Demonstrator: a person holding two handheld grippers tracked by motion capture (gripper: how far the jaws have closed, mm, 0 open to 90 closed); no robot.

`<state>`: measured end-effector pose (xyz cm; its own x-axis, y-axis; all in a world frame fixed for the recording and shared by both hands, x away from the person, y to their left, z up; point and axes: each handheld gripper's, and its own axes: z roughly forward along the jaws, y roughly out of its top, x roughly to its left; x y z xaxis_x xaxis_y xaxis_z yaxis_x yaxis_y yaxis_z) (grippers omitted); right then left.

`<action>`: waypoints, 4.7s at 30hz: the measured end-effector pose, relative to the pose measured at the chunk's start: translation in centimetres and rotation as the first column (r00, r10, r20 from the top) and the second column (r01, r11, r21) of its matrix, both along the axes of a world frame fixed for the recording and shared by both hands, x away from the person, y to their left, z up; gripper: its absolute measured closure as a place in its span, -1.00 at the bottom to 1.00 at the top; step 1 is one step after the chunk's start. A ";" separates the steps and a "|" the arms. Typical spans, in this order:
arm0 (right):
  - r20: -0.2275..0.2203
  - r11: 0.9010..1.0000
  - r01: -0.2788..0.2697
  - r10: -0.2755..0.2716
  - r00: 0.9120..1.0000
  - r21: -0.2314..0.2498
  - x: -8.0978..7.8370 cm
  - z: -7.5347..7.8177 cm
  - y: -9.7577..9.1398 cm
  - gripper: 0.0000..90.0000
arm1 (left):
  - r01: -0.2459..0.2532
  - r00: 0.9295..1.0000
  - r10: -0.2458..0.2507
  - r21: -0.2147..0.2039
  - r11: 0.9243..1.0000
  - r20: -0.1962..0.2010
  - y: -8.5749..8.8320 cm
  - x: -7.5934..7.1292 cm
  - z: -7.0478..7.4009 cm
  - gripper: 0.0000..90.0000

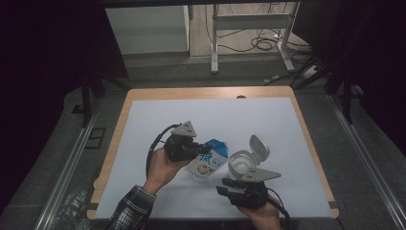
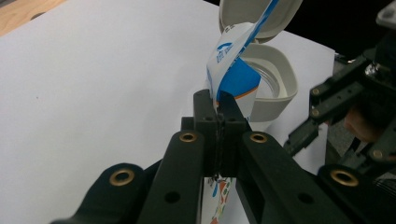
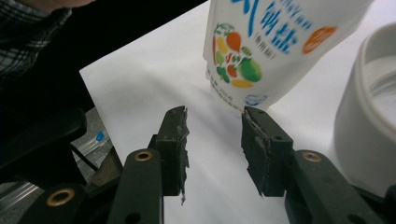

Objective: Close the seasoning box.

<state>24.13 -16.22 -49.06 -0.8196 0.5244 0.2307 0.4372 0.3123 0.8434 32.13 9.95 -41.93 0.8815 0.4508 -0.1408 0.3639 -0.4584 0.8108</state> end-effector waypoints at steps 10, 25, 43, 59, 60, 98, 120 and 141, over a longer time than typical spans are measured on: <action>0.093 0.998 0.047 -0.044 0.995 -0.029 0.9 2.4 0.0 0.22 | 0.008 1.000 -0.008 -0.010 1.000 0.013 1.4 -0.6 -0.3 0.98; 0.107 0.991 0.057 -0.044 0.993 -0.122 5.8 5.2 3.8 -0.07 | 0.017 1.000 -0.017 -0.019 1.000 0.015 3.3 -1.5 -0.9 0.97; 0.147 0.992 0.019 -0.001 0.989 -0.125 5.9 5.4 6.1 1.00 | -0.047 0.999 0.047 -0.021 0.999 0.006 5.3 -2.2 -2.1 0.64; 0.158 0.991 0.080 -0.063 0.985 -0.103 8.0 6.7 9.9 1.00 | -0.317 0.948 0.314 0.045 0.948 0.048 8.4 -2.9 -5.8 -0.60; 0.154 0.991 0.089 -0.073 0.985 -0.098 8.5 6.5 10.5 1.00 | -0.357 0.934 0.356 0.061 0.932 0.035 8.9 -3.0 -6.5 -0.68; 0.126 0.980 0.144 -0.127 0.984 -0.138 10.3 6.0 10.6 0.52 | -0.469 0.878 0.479 0.197 0.861 -0.004 9.6 -4.9 -13.5 -0.93; 0.120 0.982 0.119 -0.101 0.988 -0.147 6.8 6.8 6.0 0.09 | -0.468 0.878 0.479 0.199 0.861 -0.005 9.6 -4.9 -13.5 -0.93; 0.131 0.979 0.104 -0.081 0.988 -0.173 3.5 6.0 0.4 0.89 | -0.466 0.879 0.476 0.204 0.861 -0.002 9.6 -4.9 -13.5 -0.93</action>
